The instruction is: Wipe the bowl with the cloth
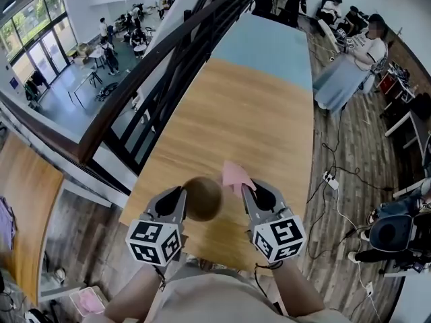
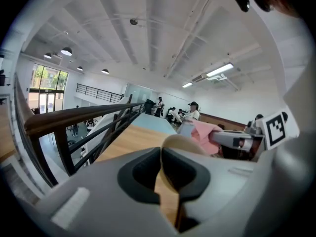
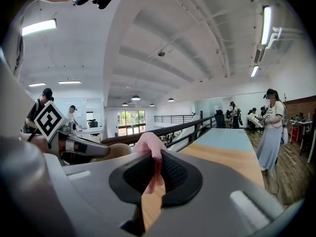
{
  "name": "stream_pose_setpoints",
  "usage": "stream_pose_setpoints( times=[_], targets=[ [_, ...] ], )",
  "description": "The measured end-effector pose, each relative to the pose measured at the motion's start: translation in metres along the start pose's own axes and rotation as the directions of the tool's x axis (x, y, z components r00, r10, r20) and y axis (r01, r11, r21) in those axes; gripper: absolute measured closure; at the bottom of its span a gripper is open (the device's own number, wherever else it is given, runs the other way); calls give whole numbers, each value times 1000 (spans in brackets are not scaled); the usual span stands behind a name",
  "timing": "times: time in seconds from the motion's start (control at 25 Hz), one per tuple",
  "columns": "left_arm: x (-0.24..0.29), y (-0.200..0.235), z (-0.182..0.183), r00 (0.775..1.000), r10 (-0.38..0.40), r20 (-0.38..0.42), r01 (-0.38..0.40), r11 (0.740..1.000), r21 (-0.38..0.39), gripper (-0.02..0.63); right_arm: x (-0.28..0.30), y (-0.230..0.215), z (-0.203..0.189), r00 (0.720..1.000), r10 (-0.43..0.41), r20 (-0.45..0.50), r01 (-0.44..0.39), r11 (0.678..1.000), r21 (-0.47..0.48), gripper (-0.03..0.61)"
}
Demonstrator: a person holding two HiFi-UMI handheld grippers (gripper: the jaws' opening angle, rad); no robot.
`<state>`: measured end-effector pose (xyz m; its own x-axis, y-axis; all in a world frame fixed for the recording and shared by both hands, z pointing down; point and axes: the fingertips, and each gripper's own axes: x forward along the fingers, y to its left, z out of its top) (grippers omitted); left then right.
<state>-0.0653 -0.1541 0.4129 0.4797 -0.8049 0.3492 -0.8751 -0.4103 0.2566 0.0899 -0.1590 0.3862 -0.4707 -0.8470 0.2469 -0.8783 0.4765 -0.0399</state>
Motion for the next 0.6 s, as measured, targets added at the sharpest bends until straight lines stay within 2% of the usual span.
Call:
stream_pose_setpoints(
  times=[0.2,0.44,0.6],
  targets=[
    [23,50,0,999,36,-19,-38,988,-150,600,29,-2,-2,1000,18,4,-18,998,64,554],
    [55,99,-6,996,87,-29,-92,964,-248,600,70,-2,-12,999,38,-10,-37,996,78,554],
    [77,133,-13,992,120,-45,-127,954,-271,600,101,-2,-30,998,44,-41,-41,996,77,554]
  ],
)
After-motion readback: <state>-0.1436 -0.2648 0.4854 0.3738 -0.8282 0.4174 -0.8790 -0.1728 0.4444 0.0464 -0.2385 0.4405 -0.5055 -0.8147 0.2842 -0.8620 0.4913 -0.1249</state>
